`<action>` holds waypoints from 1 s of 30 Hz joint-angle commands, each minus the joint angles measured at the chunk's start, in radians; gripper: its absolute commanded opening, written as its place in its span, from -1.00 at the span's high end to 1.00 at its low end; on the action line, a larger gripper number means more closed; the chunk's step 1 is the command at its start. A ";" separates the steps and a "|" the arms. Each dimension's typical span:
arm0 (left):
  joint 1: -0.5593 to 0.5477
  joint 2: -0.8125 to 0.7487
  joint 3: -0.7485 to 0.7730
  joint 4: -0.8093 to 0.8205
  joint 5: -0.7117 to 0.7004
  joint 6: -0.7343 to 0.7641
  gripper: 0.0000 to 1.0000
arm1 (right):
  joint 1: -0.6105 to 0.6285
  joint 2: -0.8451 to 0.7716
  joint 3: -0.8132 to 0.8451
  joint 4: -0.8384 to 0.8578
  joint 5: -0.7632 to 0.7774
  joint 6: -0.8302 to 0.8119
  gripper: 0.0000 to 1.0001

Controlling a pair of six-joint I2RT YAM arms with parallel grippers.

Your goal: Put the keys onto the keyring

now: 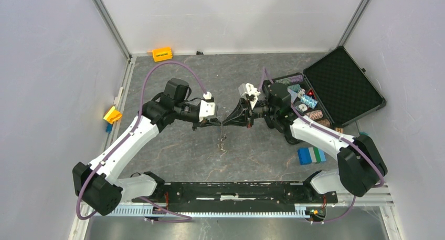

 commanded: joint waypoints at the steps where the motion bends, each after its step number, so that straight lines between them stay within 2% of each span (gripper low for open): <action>1: 0.004 -0.025 0.045 -0.002 0.018 -0.036 0.96 | 0.002 -0.038 0.060 -0.047 0.022 -0.086 1.00; 9: 0.004 -0.070 0.040 0.079 -0.015 -0.195 0.96 | 0.002 -0.047 0.067 -0.187 0.072 -0.238 1.00; 14: 0.003 -0.063 0.040 0.100 -0.036 -0.266 0.96 | 0.004 -0.047 0.066 -0.211 0.086 -0.264 1.00; 30: -0.021 -0.020 0.039 0.075 -0.087 -0.256 0.95 | 0.036 -0.017 0.127 -0.324 0.121 -0.339 0.74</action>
